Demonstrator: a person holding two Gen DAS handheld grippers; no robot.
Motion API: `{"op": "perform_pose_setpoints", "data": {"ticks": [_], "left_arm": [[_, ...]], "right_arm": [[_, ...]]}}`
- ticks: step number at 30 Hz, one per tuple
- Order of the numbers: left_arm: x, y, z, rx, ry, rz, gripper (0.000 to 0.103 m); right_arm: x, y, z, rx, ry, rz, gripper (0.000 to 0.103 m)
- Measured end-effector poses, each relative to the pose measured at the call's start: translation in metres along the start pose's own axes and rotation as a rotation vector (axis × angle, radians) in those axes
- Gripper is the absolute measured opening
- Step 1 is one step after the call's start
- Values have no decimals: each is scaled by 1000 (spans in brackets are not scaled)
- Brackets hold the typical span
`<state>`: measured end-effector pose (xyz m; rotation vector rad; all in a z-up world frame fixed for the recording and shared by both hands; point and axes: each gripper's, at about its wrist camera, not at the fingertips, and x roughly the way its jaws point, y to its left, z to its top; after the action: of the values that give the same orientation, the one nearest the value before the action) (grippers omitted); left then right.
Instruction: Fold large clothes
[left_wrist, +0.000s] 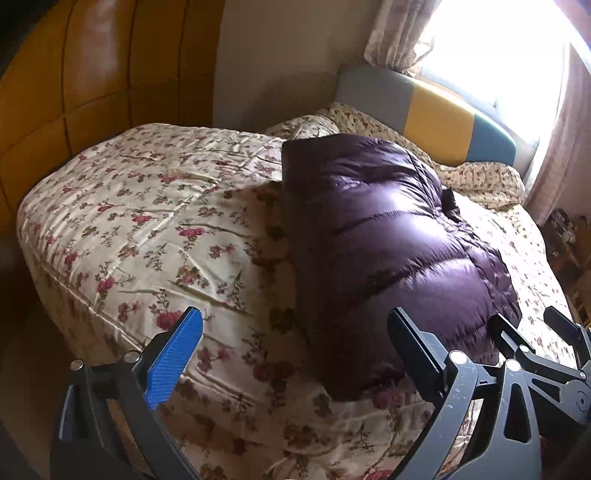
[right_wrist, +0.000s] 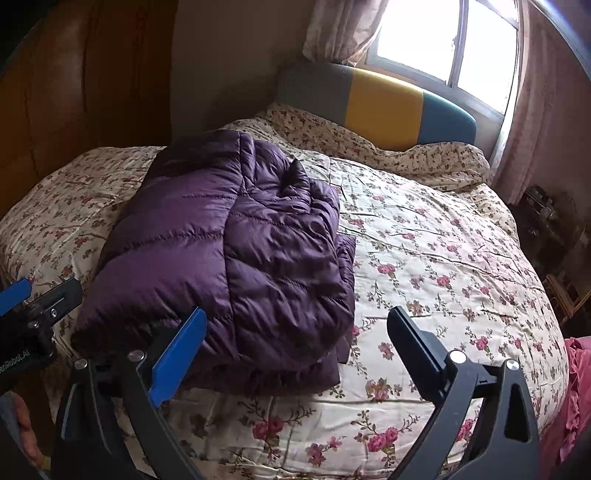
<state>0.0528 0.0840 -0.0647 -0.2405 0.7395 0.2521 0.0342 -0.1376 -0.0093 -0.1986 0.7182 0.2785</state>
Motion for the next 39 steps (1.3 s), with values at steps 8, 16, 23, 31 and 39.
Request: {"op": "perform_pose_setpoints", "data": {"ticks": [8,16,23,31,39], "left_arm": [[-5,-10,-1,28,-11,79,99],[-12,-14,-2,32,-37,105,99],[-17,-19,-3,36,-52,88,99],[-18,-23,-5,53,-54,86,99],[-19,-21,-5,34,-52,94,99]], "right_arm": [[-3,-9,-4,23,-5,-7,99],[-8,-11,-6,36,-15,2,100],[-9,-10,-10,23,-8,-1,100],[-11,-8,-8,18,-11,-12,100],[-15,-8,-9,14,-22,-24,100]]}}
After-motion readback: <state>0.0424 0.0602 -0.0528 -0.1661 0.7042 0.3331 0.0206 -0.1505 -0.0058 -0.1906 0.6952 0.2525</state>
